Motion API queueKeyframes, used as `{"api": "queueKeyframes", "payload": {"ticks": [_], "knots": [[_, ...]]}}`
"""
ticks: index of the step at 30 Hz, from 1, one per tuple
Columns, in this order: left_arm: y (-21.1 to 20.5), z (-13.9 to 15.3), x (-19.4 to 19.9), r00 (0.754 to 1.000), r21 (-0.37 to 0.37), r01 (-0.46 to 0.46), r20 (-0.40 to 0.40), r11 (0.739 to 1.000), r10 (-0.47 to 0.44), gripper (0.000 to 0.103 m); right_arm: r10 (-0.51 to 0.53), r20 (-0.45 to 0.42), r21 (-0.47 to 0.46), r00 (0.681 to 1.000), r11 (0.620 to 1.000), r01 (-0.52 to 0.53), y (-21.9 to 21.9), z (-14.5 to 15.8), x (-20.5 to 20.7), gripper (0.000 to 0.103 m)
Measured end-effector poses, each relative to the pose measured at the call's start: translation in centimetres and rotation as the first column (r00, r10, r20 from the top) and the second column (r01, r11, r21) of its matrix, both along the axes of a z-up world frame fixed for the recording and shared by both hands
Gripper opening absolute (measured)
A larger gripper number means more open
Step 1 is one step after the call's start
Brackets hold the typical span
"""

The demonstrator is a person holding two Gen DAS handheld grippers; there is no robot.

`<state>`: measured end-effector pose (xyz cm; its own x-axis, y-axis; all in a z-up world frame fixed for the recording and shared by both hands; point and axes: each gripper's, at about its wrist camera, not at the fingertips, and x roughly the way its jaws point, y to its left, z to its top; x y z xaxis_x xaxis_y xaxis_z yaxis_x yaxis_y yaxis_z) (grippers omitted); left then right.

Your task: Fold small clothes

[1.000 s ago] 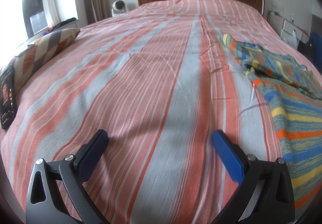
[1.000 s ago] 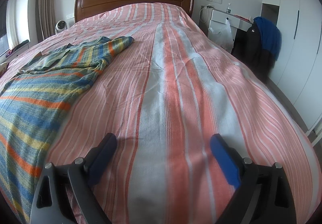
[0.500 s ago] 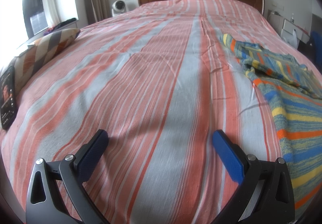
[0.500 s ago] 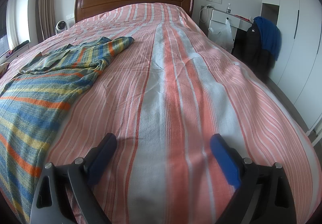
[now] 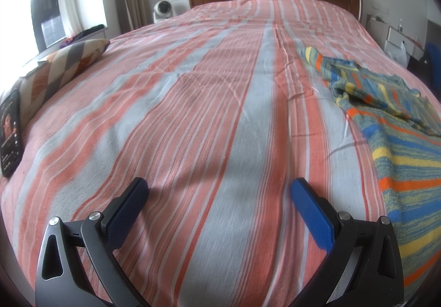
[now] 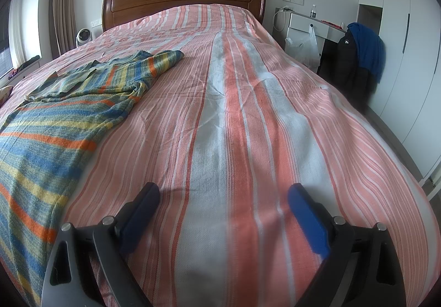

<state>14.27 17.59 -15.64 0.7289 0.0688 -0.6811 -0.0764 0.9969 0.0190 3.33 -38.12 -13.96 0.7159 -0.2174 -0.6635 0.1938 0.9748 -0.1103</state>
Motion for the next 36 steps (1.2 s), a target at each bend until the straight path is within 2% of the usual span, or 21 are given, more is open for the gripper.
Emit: {"api": "queueKeyframes", "payload": {"ticks": [12, 15, 16, 17, 18, 19, 21, 23, 25, 26, 27, 28, 30, 31, 33, 35, 36], "knots": [[0.2, 0.0, 0.0, 1.0, -0.019, 0.004, -0.003, 1.0, -0.005, 0.103, -0.009, 0.0, -0.019, 1.0, 1.0, 0.009, 0.1, -0.1, -0.1, 0.094], [1.0, 0.3, 0.2, 0.999, -0.076, 0.024, -0.043, 0.997, -0.027, 0.102, -0.009, -0.009, 0.005, 1.0, 1.0, 0.009, -0.3, -0.1, 0.0, 0.096], [1.3, 0.9, 0.0, 0.995, -0.113, 0.04, -0.082, 0.993, -0.049, 0.1, -0.002, -0.026, 0.013, 1.0, 1.0, 0.002, -0.4, 0.2, 0.1, 0.095], [1.6, 1.7, -0.7, 0.992, -0.155, 0.047, -0.104, 0.987, -0.064, 0.098, 0.012, -0.055, 0.018, 0.998, 1.0, -0.011, -0.4, 0.7, 0.2, 0.091], [1.9, 2.9, -2.1, 0.989, -0.216, 0.074, -0.113, 0.974, -0.1, 0.091, 0.025, -0.092, 0.022, 0.995, 0.999, -0.023, -0.2, 1.5, 0.2, 0.086], [1.8, 3.9, -3.8, 0.98, -0.256, 0.123, -0.12, 0.959, -0.157, 0.091, 0.054, -0.106, 0.041, 0.993, 0.998, -0.05, 0.3, 3.4, -0.5, 0.084], [0.9, 5.1, -7.0, 0.957, -0.273, 0.214, -0.134, 0.938, -0.257, 0.097, 0.149, -0.067, 0.088, 0.987, 0.986, -0.143, 1.8, 6.6, -2.7, 0.085], [-1.1, 4.7, -10.7, 0.922, -0.241, 0.297, -0.181, 0.924, -0.343, 0.1, 0.309, -0.089, 0.143, 0.947, 0.945, -0.294, 4.5, 9.1, -5.4, 0.088], [-3.7, 2.9, -12.8, 0.878, -0.196, 0.354, -0.268, 0.914, -0.397, 0.096, 0.419, -0.195, 0.252, 0.887, 0.895, -0.368, 6.8, 8.5, -7.1, 0.087], [-4.6, 2.3, -13.2, 0.868, -0.162, 0.365, -0.296, 0.917, -0.398, 0.091, 0.449, -0.244, 0.299, 0.859, 0.878, -0.374, 7.7, 7.6, -7.6, 0.086], [-5.8, 1.8, -13.5, 0.859, -0.087, 0.383, -0.333, 0.92, -0.389, 0.08, 0.458, -0.273, 0.318, 0.846, 0.873, -0.37, 8.1, 6.8, -8.0, 0.086], [-6.6, 1.7, -13.6, 0.858, -0.029, 0.394, -0.348, 0.919, -0.379, 0.077, 0.448, -0.309, 0.325, 0.839, 0.878, -0.35, 8.5, 5.8, -8.3, 0.086], [-7.0, 2.0, -13.9, 0.863, -0.012, 0.389, -0.344, 0.921, -0.369, 0.077, 0.382, -0.366, 0.315, 0.848, 0.909, -0.273, 8.3, 4.1, -8.8, 0.083], [-7.0, 1.9, -14.0, 0.859, -0.026, 0.385, -0.354, 0.923, -0.369, 0.077, 0.36, -0.369, 0.341, 0.857, 0.91, -0.235, 7.9, 3.5, -9.0, 0.081], [-6.7, 1.2, -14.1, 0.844, -0.057, 0.367, -0.399, 0.929, -0.358, 0.075, 0.358, -0.363, 0.421, 0.861, 0.887, -0.191, 7.2, 2.5, -9.2, 0.072], [-6.7, 0.7, -14.1, 0.831, -0.061, 0.365, -0.429, 0.929, -0.354, 0.069, 0.36, -0.375, 0.469, 0.854, 0.868, -0.16, 7.0, 1.4, -8.6, 0.049], [-6.8, 0.7, -14.2, 0.822, -0.065, 0.371, -0.441, 0.926, -0.36, 0.053, 0.371, -0.382, 0.501, 0.846, 0.853, -0.148, 7.0, 0.8, -8.2, 0.038]]}}
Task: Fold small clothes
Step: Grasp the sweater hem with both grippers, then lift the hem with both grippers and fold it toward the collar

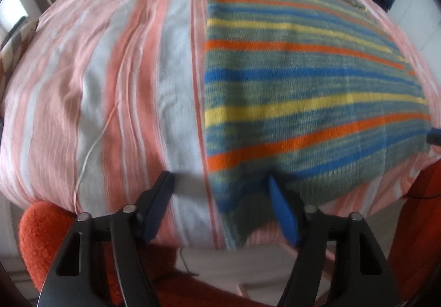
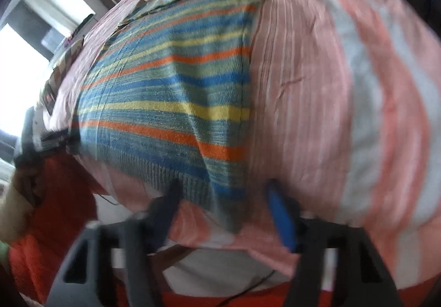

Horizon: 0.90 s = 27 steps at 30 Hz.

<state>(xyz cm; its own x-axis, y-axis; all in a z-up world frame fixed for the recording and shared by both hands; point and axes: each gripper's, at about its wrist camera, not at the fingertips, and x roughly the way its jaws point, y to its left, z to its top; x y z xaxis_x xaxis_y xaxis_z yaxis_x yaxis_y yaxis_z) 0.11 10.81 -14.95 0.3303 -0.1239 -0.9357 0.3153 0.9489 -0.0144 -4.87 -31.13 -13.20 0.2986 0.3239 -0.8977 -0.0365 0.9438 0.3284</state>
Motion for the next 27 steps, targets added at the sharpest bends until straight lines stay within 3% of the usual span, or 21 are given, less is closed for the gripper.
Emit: {"api": "queueKeyframes", "payload": {"ticks": [1, 2, 4, 5, 7, 10, 12, 16, 19, 27], "knots": [[-0.1, -0.1, 0.0, 0.999, -0.015, 0.017, -0.029, 1.0, -0.018, 0.001, 0.002, -0.027, 0.028, 1.0, 1.0, -0.002, 0.1, -0.7, 0.1, 0.005], [-0.2, -0.2, -0.2, 0.998, -0.031, 0.027, -0.056, 0.999, -0.029, 0.005, 0.005, -0.062, 0.043, 0.998, 0.999, -0.003, 0.1, -1.3, 0.3, 0.006], [0.2, 0.5, -0.6, 0.998, -0.055, 0.02, -0.058, 0.998, -0.023, 0.002, -0.01, -0.074, 0.106, 0.997, 0.994, 0.018, -0.3, -0.9, -0.1, 0.006], [0.9, 1.3, -0.7, 0.998, -0.114, 0.004, -0.066, 0.993, -0.011, 0.002, -0.028, -0.063, 0.159, 0.998, 0.987, 0.038, -0.9, -0.1, -0.2, 0.006], [2.7, 3.3, -0.2, 0.996, -0.286, -0.049, -0.081, 0.957, 0.027, 0.002, -0.071, -0.003, 0.265, 0.997, 0.962, 0.069, -2.4, 2.2, 0.0, 0.006], [4.3, 6.3, 2.3, 0.997, -0.421, -0.082, -0.031, 0.903, 0.076, 0.002, -0.099, 0.088, 0.299, 0.991, 0.952, 0.069, -3.5, 4.8, 1.6, 0.006], [4.9, 7.7, 5.0, 0.994, -0.471, -0.098, 0.005, 0.877, 0.113, 0.002, -0.102, 0.164, 0.268, 0.981, 0.962, 0.055, -3.8, 6.1, 3.8, 0.006], [5.0, 9.6, 12.4, 0.984, -0.508, -0.106, 0.067, 0.855, 0.162, 0.002, -0.11, 0.281, 0.153, 0.953, 0.986, 0.069, -4.5, 7.1, 10.6, 0.006], [3.6, 10.5, 18.5, 0.977, -0.496, -0.093, 0.12, 0.864, 0.174, 0.002, -0.116, 0.325, 0.113, 0.939, 0.99, 0.083, -5.1, 7.5, 17.2, 0.006], [0.8, 8.0, 32.5, 0.961, -0.439, -0.189, 0.102, 0.878, 0.258, 0.002, -0.167, 0.324, 0.105, 0.931, 0.984, 0.14, -6.7, 6.9, 33.2, 0.006]]}}
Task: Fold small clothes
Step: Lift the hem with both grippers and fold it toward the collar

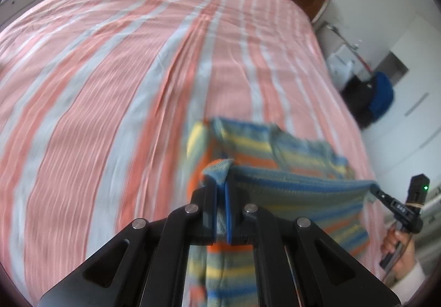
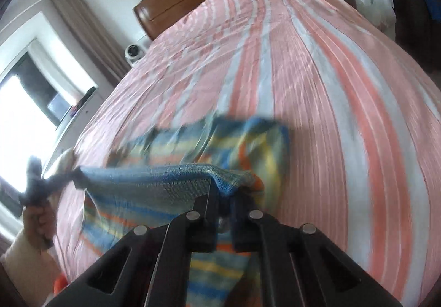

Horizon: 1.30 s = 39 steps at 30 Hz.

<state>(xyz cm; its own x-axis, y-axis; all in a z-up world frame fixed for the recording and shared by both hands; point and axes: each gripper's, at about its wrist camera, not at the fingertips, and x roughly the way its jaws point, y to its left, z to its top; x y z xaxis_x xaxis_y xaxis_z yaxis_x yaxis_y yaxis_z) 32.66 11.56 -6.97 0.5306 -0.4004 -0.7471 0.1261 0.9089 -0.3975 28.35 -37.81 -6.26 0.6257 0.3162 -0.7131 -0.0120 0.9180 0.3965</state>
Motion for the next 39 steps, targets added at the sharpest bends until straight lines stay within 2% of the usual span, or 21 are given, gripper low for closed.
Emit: {"api": "queueKeyframes", "payload": {"ticks": [2, 3, 4, 5, 7, 8, 10, 14, 17, 19, 20, 23, 25, 27, 28, 29, 30, 32, 35, 38, 39], "knots": [[-1.4, -1.5, 2.8, 1.0, 0.046, -0.003, -0.006, 0.999, 0.004, 0.007, -0.022, -0.007, 0.032, 1.0, 0.999, 0.022, -1.0, -1.2, 3.0, 0.009], [-1.5, -2.0, 3.9, 1.0, 0.069, -0.021, -0.009, 0.997, 0.022, 0.015, -0.043, -0.007, 0.066, 0.999, 0.997, 0.044, -1.6, -2.1, 4.3, 0.013], [-1.6, -2.6, 4.9, 0.998, 0.105, -0.052, -0.014, 0.993, 0.054, 0.035, -0.077, -0.011, 0.11, 0.997, 0.991, 0.078, -2.3, -3.1, 5.3, 0.031], [-1.2, -2.8, 5.3, 0.996, 0.121, -0.09, -0.017, 0.989, 0.093, 0.045, -0.129, -0.026, 0.139, 0.991, 0.982, 0.131, -3.3, -3.9, 5.9, 0.043], [0.6, -2.0, 4.9, 0.99, 0.045, -0.139, 0.028, 0.989, 0.138, 0.064, -0.194, -0.019, 0.192, 0.981, 0.962, 0.194, -4.8, -4.3, 5.3, 0.043], [1.6, -1.6, 4.2, 0.989, 0.0, -0.138, 0.044, 0.99, 0.138, 0.067, -0.203, 0.001, 0.217, 0.979, 0.956, 0.198, -5.4, -3.9, 4.5, 0.043], [3.1, -0.9, 2.3, 0.991, -0.025, -0.117, 0.06, 0.993, 0.118, 0.069, -0.177, 0.023, 0.185, 0.984, 0.968, 0.169, -5.6, -2.6, 2.9, 0.043], [3.0, -0.4, -3.0, 0.997, 0.024, 0.004, 0.081, 1.0, -0.006, 0.073, 0.007, -0.023, 0.118, 1.0, 0.993, -0.004, -2.9, 0.0, 0.6, 0.043], [1.5, -2.0, -7.5, 0.994, 0.15, 0.085, 0.062, 0.985, -0.095, 0.075, 0.159, -0.117, 0.216, 0.98, 0.967, -0.131, 1.5, 0.0, 1.8, 0.043], [1.9, -3.0, -10.2, 0.995, 0.214, 0.046, 0.076, 0.976, -0.064, 0.075, 0.25, -0.201, 0.322, 0.947, 0.93, -0.177, 5.9, -1.1, 4.1, 0.043], [2.5, -3.4, -11.1, 0.996, 0.208, 0.024, 0.082, 0.978, -0.041, 0.075, 0.268, -0.231, 0.365, 0.935, 0.915, -0.172, 7.8, -2.0, 5.5, 0.044], [5.4, -6.0, -14.3, 0.995, 0.141, -0.064, 0.085, 0.988, 0.052, 0.079, 0.233, -0.287, 0.359, 0.929, 0.925, -0.121, 11.2, -5.2, 9.7, 0.044], [6.4, -7.3, -16.5, 0.982, 0.121, -0.064, 0.184, 0.991, 0.042, 0.079, 0.195, -0.285, 0.344, 0.939, 0.935, -0.09, 11.8, -7.0, 12.4, 0.044], [6.2, -7.3, -17.1, 0.977, 0.126, -0.066, 0.211, 0.99, 0.038, 0.083, 0.078, -0.158, 0.364, 0.984, 0.931, -0.015, 10.8, -5.9, 13.5, 0.044], [5.8, -7.3, -16.8, 0.979, 0.141, -0.052, 0.202, 0.989, 0.023, 0.09, 0.01, -0.049, 0.404, 0.999, 0.915, 0.011, 9.9, -4.1, 13.6, 0.045], [5.3, -7.3, -16.5, 0.98, 0.154, -0.035, 0.199, 0.987, 0.004, 0.093, -0.017, 0.004, 0.435, 1.0, 0.9, 0.014, 9.6, -3.0, 13.1, 0.046], [4.8, -7.4, -16.4, 0.979, 0.175, -0.027, 0.203, 0.984, -0.009, 0.096, -0.014, 0.015, 0.448, 1.0, 0.894, 0.006, 9.7, -2.3, 12.9, 0.047], [4.5, -7.5, -16.4, 0.977, 0.191, -0.03, 0.211, 0.981, -0.011, 0.096, 0.078, -0.031, 0.436, 0.996, 0.898, -0.057, 11.6, -1.2, 12.4, 0.048], [5.0, -7.5, -16.5, 0.976, 0.158, -0.031, 0.219, 0.987, -0.004, 0.096, 0.257, -0.17, 0.414, 0.951, 0.895, -0.168, 15.8, -1.4, 10.6, 0.049], [5.1, -7.6, -16.4, 0.975, 0.159, -0.033, 0.222, 0.987, -0.003, 0.096, 0.373, -0.367, 0.375, 0.852, 0.898, -0.231, 20.8, -5.0, 10.3, 0.05], [5.0, -7.6, -16.5, 0.975, 0.16, -0.033, 0.223, 0.987, -0.003, 0.096, 0.381, -0.385, 0.358, 0.84, 0.901, -0.245, 21.6, -6.1, 10.7, 0.049]]}}
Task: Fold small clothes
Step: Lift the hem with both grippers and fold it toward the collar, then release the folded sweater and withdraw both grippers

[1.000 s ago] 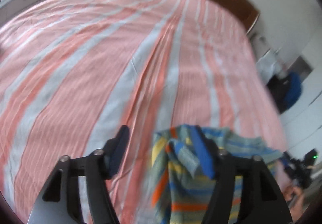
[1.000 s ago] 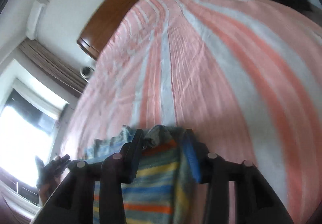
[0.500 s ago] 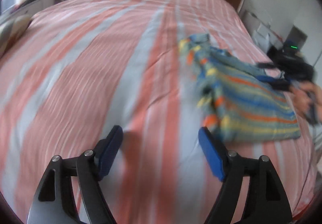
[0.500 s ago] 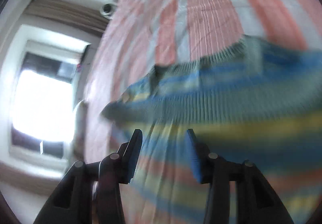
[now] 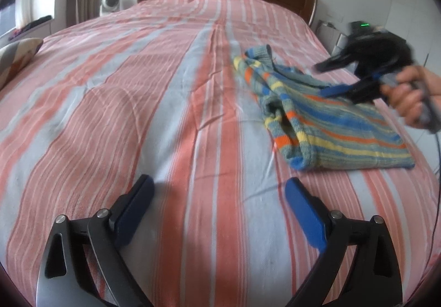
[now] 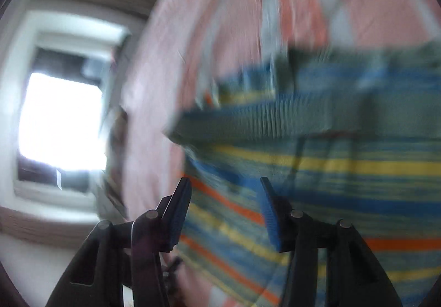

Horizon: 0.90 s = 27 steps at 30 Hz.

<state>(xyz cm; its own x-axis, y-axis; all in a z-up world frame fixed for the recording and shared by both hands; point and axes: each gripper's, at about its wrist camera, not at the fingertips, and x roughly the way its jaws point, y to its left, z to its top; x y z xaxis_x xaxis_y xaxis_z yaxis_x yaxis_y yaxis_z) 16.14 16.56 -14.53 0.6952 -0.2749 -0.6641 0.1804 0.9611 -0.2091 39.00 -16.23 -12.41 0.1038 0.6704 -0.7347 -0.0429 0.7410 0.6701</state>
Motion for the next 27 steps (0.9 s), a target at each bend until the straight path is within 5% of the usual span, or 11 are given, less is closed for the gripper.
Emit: {"api": "queueKeyframes", "payload": {"ticks": [3, 5, 6, 8, 12, 17, 23, 25, 27], "knots": [[0.1, 0.0, -0.1, 1.0, -0.008, 0.001, 0.002, 1.0, -0.001, 0.096, -0.129, 0.174, -0.026, 0.976, 0.99, 0.135, -0.7, 0.2, 2.9, 0.049], [0.1, 0.0, -0.1, 1.0, -0.007, 0.001, 0.004, 1.0, -0.001, 0.096, -0.271, 0.35, 0.053, 0.897, 0.961, 0.27, -2.3, 2.6, 2.8, 0.05], [0.1, -0.1, -0.2, 1.0, -0.006, 0.001, 0.006, 1.0, -0.001, 0.096, -0.304, 0.366, 0.101, 0.88, 0.952, 0.287, -2.6, 3.4, 2.4, 0.051], [0.2, -0.2, -0.3, 1.0, -0.008, 0.001, 0.009, 1.0, 0.0, 0.096, -0.268, 0.305, 0.143, 0.914, 0.961, 0.235, -1.7, 3.8, 1.9, 0.052], [0.1, -0.2, -0.2, 1.0, -0.005, -0.002, 0.012, 1.0, 0.002, 0.096, -0.08, 0.202, 0.085, 0.976, 0.994, 0.064, 2.8, 2.3, 0.6, 0.053], [0.2, -0.2, -0.5, 1.0, -0.012, 0.0, 0.013, 1.0, 0.0, 0.096, 0.02, 0.156, 0.056, 0.988, 0.998, -0.029, 5.1, -0.3, -1.0, 0.052], [0.1, -0.2, -0.5, 1.0, -0.012, -0.001, 0.014, 1.0, 0.001, 0.096, -0.162, 0.246, -0.024, 0.956, 0.985, 0.173, -7.1, 1.4, -1.2, 0.053], [0.1, -0.2, -0.6, 1.0, -0.013, -0.001, 0.016, 1.0, 0.001, 0.096, -0.258, 0.268, -0.133, 0.928, 0.944, 0.301, -12.8, 1.2, -1.4, 0.053], [0.2, -0.2, -0.6, 1.0, -0.016, -0.001, 0.017, 1.0, 0.001, 0.096, -0.341, 0.263, -0.273, 0.903, 0.871, 0.408, -18.6, 0.5, -2.3, 0.032]]}}
